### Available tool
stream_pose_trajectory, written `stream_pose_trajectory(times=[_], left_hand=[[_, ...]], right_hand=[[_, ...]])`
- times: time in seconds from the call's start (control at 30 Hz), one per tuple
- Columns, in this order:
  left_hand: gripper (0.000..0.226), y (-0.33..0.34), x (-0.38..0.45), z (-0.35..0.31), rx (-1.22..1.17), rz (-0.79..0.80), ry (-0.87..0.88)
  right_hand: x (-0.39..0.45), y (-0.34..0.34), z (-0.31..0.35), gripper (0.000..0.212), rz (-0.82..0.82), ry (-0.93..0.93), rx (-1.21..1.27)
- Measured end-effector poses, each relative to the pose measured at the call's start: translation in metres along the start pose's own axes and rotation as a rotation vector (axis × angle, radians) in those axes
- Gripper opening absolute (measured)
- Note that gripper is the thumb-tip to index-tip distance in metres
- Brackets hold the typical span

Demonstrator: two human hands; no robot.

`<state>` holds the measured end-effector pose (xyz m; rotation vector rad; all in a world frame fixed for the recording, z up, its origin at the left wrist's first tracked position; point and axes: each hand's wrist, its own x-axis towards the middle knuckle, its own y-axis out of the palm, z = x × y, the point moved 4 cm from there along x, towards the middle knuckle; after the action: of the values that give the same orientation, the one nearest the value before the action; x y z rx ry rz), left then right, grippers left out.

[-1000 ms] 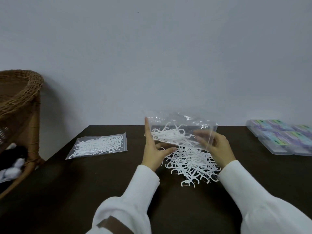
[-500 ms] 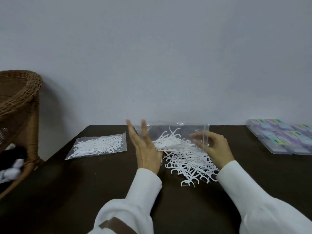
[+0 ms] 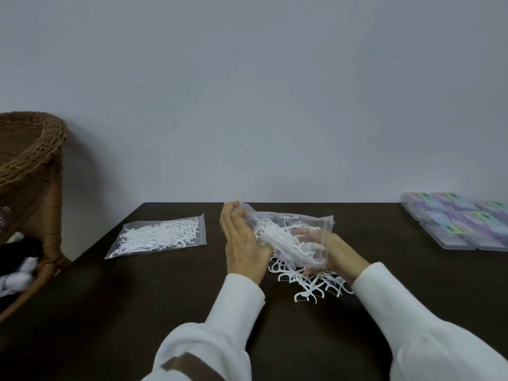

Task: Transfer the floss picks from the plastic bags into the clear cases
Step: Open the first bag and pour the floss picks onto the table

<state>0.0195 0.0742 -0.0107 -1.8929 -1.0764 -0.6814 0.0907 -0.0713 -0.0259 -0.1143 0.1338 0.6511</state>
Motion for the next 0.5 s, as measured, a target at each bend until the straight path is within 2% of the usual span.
stream_pose_trajectory(times=[0.07,0.13,0.23,0.3,0.33,0.4,0.5], left_hand=[[0.071,0.004,-0.003,0.000,-0.015,0.035,-0.046],[0.069,0.006,-0.006,-0.002,-0.046,0.051,-0.086],[0.074,0.006,-0.007,-0.006,-0.088,0.071,-0.057],[0.088,0.008,-0.006,-0.007,-0.053,0.123,-0.001],[0.099,0.009,-0.006,-0.008,-0.002,0.163,0.028],[0.112,0.013,-0.006,-0.008,0.125,0.218,0.104],[0.103,0.021,-0.010,-0.009,0.256,0.247,0.208]], right_hand=[[-0.002,-0.001,0.002,0.035,-0.003,-0.052,-0.009],[-0.008,-0.003,0.002,0.057,0.074,-0.157,-0.175],[-0.005,-0.009,-0.007,0.061,0.026,-0.172,-0.465],[0.001,-0.012,-0.010,0.072,-0.016,-0.177,-0.541],[0.001,-0.013,-0.009,0.070,-0.031,-0.193,-0.537],[-0.004,-0.014,-0.003,0.051,-0.060,-0.246,-0.504],[-0.007,-0.013,0.002,0.031,-0.065,-0.281,-0.470]])
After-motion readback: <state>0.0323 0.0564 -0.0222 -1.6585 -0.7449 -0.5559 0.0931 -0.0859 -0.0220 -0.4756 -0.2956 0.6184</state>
